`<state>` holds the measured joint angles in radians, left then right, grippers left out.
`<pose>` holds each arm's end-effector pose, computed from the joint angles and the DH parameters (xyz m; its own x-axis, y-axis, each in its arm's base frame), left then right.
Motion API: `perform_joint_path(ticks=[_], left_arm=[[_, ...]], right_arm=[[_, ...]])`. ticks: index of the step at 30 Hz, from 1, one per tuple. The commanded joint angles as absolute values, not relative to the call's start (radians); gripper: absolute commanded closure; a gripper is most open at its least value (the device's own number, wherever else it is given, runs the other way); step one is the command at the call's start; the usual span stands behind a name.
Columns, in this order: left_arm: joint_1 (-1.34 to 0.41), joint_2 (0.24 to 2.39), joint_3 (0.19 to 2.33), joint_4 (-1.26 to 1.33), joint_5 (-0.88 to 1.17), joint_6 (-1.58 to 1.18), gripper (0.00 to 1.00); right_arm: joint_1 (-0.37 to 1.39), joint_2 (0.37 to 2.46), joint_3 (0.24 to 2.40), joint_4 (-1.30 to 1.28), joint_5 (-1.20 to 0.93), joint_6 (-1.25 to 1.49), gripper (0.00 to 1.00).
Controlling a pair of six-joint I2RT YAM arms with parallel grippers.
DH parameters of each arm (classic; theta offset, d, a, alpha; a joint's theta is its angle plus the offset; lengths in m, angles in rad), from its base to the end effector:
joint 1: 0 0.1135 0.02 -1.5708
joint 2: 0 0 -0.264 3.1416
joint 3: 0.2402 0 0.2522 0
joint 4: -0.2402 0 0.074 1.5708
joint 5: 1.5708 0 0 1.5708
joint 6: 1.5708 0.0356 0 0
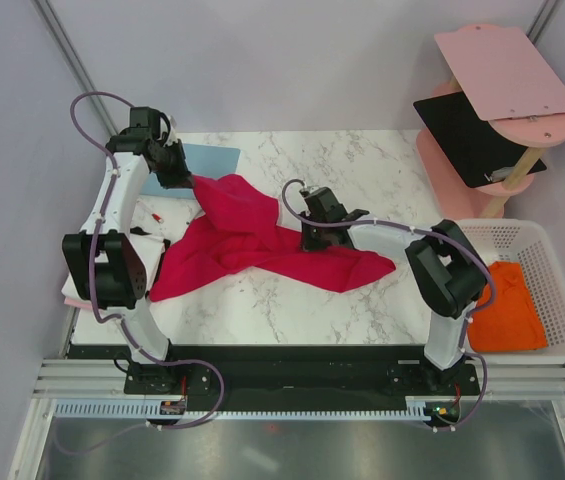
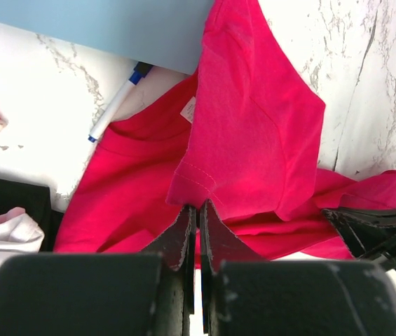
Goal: Fold and stack the t-shirts
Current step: Flatten out the tshirt
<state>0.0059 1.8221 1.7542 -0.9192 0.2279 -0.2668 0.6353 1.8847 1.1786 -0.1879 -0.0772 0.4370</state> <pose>0.3940 -0.0057 0.3218 -0.8362 -0.2618 -0.4819 -0.1054 0.9391 -0.3272 0.3166 0.2369 0.1659 -0.8354 -0.0916 -0.5420 -0.3057 0.8969 0.3195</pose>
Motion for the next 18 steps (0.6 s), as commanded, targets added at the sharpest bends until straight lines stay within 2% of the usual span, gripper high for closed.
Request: perform_joint_path(ticks=[1, 7, 12, 18], left_arm=[[0.035, 1.741, 1.770, -0.923, 0.218, -0.239, 0.98], [0.077, 1.674, 1.772, -0.922, 0.180, -0.258, 0.98], [0.109, 1.655, 1.763, -0.917, 0.183, -0.271, 0.98], [0.124, 1.626, 1.735, -0.900, 0.166, -0.281, 0.98]], right_arm=[[0.635, 1.725, 1.166, -0.132, 0.064, 0.443, 1.00], [0.598, 1.492, 1.108, -0.138, 0.262, 0.430, 1.00], [0.448, 1.405, 1.085, -0.152, 0.209, 0.433, 1.00], [0.397, 1.404, 1.088, -0.189, 0.210, 0.394, 1.00]])
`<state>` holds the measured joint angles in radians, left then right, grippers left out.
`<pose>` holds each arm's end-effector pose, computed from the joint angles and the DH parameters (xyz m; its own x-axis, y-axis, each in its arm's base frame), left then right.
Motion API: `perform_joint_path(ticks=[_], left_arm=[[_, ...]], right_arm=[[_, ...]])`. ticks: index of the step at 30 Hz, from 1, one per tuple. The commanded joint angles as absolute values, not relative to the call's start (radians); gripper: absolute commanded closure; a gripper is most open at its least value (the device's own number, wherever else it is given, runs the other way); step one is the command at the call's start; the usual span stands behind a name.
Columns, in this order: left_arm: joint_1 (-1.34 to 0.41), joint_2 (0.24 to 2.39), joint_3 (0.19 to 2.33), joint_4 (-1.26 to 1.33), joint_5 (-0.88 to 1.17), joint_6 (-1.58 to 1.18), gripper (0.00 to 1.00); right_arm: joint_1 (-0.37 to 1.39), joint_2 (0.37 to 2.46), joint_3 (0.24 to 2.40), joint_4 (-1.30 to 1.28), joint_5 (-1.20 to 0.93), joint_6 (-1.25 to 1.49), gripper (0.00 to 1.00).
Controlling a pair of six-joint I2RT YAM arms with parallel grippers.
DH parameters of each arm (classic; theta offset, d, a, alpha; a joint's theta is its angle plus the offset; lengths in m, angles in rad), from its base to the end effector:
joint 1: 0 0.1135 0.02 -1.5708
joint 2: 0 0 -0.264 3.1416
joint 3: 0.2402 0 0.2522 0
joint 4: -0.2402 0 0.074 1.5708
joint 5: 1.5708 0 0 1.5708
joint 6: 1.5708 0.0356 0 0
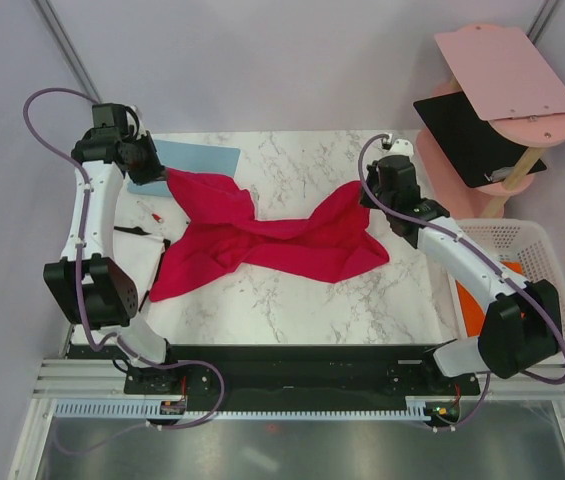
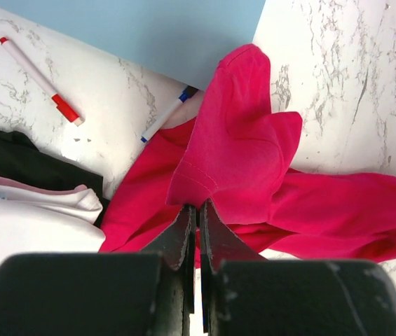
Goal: Fold and stack the t-shirts
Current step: Flatten out the tshirt
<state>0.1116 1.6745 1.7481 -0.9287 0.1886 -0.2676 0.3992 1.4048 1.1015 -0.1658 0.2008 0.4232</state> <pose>0.3572 0.0333 0.3717 -0.7267 -0.3428 -0.5954 -0.1859 0.9324 -0.3099 0.3024 0.1199 0.3087 -0.4689 0.2390 -0.8503 -0.0267 0.9584 0.2841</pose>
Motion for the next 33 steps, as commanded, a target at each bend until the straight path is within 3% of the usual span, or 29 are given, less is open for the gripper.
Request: perform_joint_path(ticks=[1, 11, 25, 33], left_arm=[[0.130, 1.621, 1.732, -0.897, 0.163, -0.284, 0.98], [0.178, 1.585, 1.695, -0.870, 0.205, -0.302, 0.98], [0.179, 1.318, 1.807, -0.835, 0.170, -0.304, 0.98], [0.179, 1.125, 1.859, -0.819, 0.184, -0.319, 0.98]], right_arm=[[0.396, 1.387, 1.078, -0.190, 0.233, 0.394, 1.00], [0.374, 1.261, 0.973, -0.233, 0.331, 0.376, 1.00], [0.374, 1.125, 1.318, -0.328, 0.272, 0.189, 1.00], [0.374, 0.907, 1.410, -0.336, 0.209, 0.146, 1.00]])
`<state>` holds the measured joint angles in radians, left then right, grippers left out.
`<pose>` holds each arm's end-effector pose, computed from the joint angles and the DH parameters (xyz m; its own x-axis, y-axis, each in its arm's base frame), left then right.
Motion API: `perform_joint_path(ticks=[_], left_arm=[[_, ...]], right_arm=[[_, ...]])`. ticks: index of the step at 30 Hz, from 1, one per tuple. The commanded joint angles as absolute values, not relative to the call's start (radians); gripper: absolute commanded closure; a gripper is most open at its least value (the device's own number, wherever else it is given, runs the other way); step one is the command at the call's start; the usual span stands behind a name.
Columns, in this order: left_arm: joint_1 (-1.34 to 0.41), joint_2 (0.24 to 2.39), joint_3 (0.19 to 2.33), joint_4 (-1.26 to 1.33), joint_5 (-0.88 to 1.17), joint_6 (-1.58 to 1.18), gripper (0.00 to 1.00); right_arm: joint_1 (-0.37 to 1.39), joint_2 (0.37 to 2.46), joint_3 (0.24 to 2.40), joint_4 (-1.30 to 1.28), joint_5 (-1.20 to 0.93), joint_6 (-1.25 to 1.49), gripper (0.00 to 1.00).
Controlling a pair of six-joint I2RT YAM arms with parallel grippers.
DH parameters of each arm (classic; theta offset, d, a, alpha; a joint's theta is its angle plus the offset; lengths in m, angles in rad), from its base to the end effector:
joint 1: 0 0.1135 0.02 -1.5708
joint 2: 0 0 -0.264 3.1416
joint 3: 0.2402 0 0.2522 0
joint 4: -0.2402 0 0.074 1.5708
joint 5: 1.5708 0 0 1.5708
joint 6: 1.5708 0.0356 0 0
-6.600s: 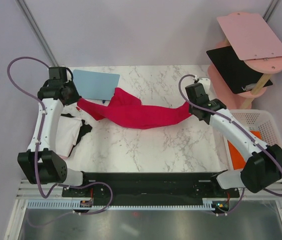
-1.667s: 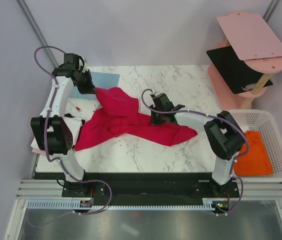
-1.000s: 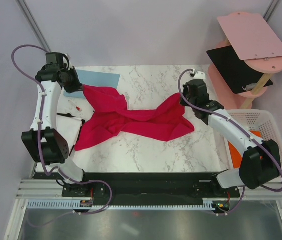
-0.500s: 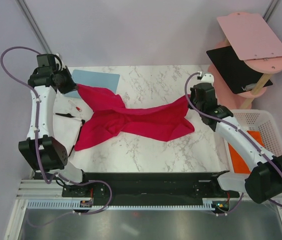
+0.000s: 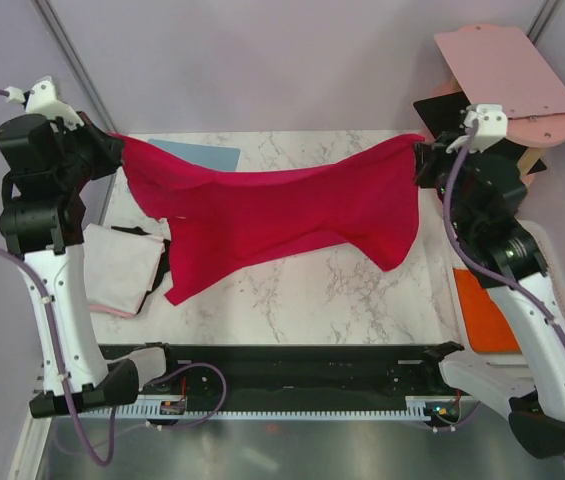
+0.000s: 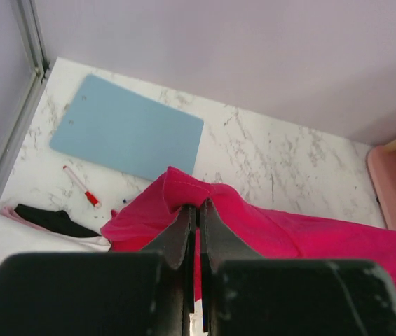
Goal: Fold and stack the t-shirts
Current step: Flatten out the tshirt
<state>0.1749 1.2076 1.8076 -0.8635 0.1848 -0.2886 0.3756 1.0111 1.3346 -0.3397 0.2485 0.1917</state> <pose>0.1978 0.0283 0.5197 -0.2469 -0.3277 -0.9119 -0.0695 0.9446 -0.3207 0.1907 0.0658 0.4702 -0.0389 0.1832 -0.9823 -0.1216 0.9749 0.1866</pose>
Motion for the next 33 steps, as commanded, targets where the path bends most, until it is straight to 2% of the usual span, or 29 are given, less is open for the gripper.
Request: perform_joint_path(ticks=[1, 7, 11, 19, 25, 31, 33], left_arm=[[0.179, 1.111, 1.865, -0.818, 0.189, -0.319, 0.98], [0.181, 0.979, 1.940, -0.831, 0.187, -0.316, 0.98], [0.178, 0.956, 2.130, -0.899, 0.169, -0.308, 0.98], [0.138, 0.900, 2.200, -0.907, 0.144, -0.337, 0.98], [0.135, 1.041, 2.230, -0.940, 0.205, -0.339, 0.98], [0.135, 1.293, 2.217, -0.954, 0.310, -0.319, 0.98], [0.135, 1.391, 2.185, -0.942, 0.346, -0.316, 0.98]], right_arm=[[0.374, 0.885, 1.417, -0.336, 0.190, 0.147, 1.00], [0.374, 0.740, 1.477, -0.357, 0.097, 0.160, 1.00], [0.374, 0.674, 1.531, -0.397, 0.042, 0.176, 1.00], [0.373, 0.611, 1.627, -0.492, 0.029, 0.210, 1.00], [0.374, 0.655, 1.573, -0.540, 0.110, 0.193, 1.00], [0.373, 0.759, 1.337, -0.440, 0.224, 0.161, 1.00], [0.371, 0.825, 1.236, -0.338, 0.238, 0.161, 1.00]])
